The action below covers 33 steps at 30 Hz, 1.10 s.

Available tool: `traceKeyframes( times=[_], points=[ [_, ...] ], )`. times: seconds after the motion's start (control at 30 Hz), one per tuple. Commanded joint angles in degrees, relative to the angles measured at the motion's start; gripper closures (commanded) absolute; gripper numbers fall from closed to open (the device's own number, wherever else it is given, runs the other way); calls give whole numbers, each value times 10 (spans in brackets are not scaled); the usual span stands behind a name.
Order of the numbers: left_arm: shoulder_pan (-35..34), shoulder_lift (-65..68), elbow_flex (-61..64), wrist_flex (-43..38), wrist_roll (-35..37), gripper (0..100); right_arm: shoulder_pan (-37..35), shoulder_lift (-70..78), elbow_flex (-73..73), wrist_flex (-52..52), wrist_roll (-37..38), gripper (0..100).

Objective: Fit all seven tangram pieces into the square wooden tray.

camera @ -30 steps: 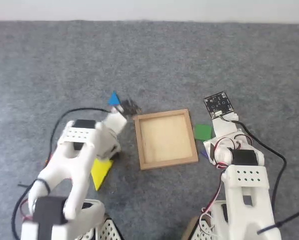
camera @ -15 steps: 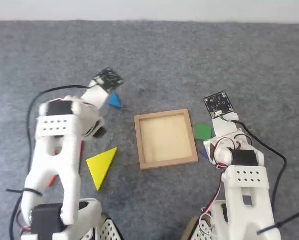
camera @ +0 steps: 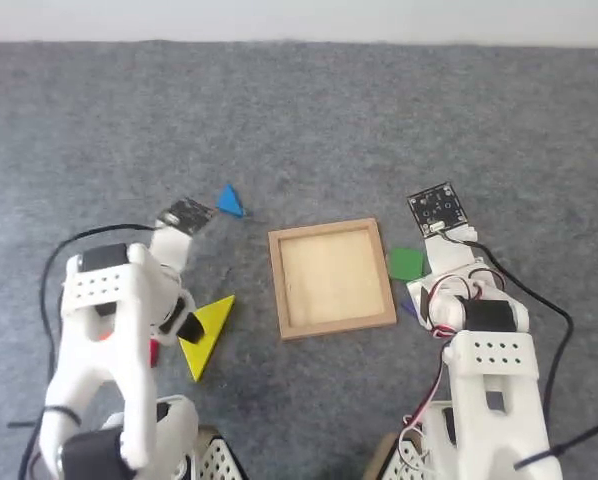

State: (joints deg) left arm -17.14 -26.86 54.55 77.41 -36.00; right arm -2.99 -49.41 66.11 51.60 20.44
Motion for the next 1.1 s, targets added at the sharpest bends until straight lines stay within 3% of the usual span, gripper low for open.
traceKeyframes(
  times=[0.0, 0.23, 0.47, 0.63, 0.93, 1.07],
  points=[
    [31, -70, 36, 65, -57, 761, 7, -25, -15, 6, -2, 844],
    [47, -84, 58, 53, -56, 761, 7, -25, -15, 6, -2, 844],
    [86, 127, -4, 28, 0, 765, 7, -25, -15, 6, -2, 844],
    [86, 237, -24, -67, 56, 799, 7, -25, -15, 6, -2, 844],
    [72, 114, -24, -100, 84, 799, 7, -25, -10, 6, -2, 844],
    [70, 94, -26, -57, 84, 784, 7, -25, -10, 6, -2, 844]
  ],
)
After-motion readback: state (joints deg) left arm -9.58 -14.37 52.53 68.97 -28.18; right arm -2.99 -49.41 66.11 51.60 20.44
